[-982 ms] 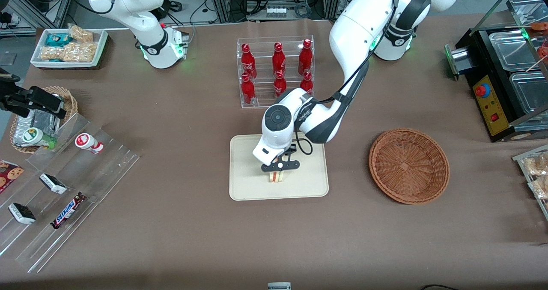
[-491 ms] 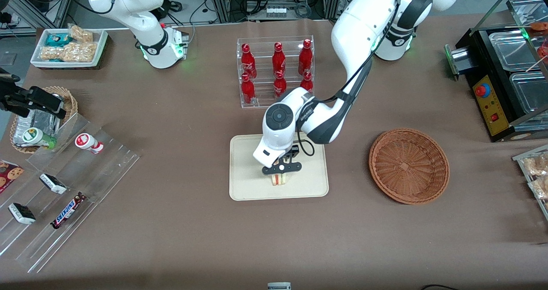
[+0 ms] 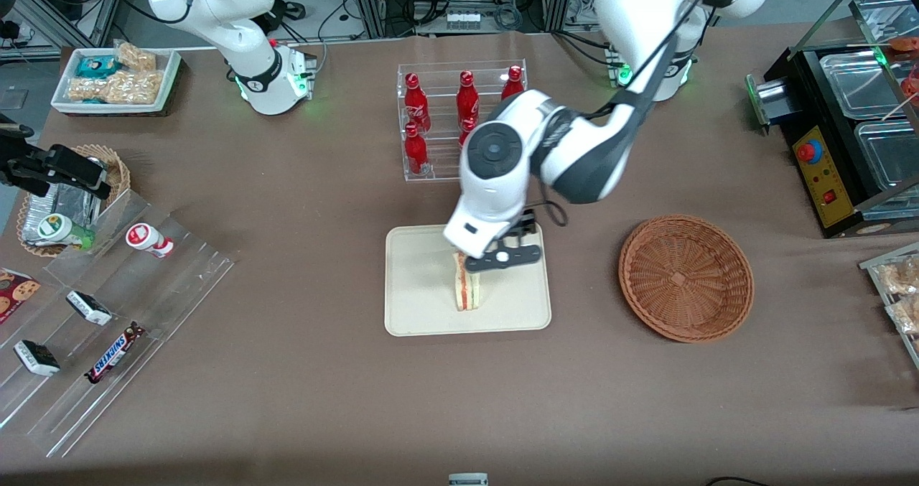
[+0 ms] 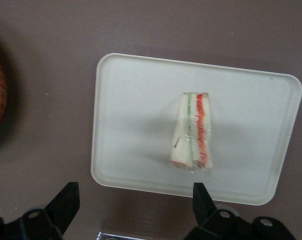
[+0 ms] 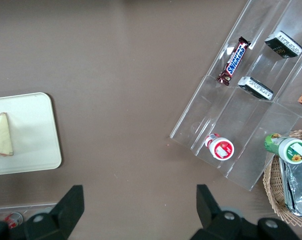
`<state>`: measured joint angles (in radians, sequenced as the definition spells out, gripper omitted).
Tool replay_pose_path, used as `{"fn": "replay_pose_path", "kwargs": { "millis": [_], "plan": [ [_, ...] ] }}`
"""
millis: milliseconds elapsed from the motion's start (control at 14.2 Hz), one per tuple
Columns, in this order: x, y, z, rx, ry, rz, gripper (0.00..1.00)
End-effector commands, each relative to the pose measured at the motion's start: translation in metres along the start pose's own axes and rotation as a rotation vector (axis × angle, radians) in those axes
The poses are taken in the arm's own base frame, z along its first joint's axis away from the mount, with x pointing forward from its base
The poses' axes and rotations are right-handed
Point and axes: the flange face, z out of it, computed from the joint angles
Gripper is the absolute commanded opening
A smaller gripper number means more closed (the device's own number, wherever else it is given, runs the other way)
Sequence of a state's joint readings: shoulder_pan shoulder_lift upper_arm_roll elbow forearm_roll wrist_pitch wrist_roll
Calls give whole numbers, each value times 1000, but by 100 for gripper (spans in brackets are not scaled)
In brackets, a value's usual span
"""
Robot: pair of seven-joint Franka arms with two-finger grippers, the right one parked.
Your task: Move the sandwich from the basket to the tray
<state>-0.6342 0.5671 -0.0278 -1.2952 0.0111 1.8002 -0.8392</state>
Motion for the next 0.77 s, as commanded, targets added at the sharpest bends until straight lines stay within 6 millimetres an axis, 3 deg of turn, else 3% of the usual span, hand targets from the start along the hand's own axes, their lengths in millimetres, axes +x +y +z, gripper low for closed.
{"fn": "replay_pose_path", "kwargs": {
  "millis": [0,281,491,702],
  "plan": [
    [20,-70,-2,19,-21,-66,100],
    [53,-162,-13,25,-39,18,100],
    [59,-240,-31,16,-42,103,100],
    [69,-304,-54,12,-61,189,100]
  ]
}}
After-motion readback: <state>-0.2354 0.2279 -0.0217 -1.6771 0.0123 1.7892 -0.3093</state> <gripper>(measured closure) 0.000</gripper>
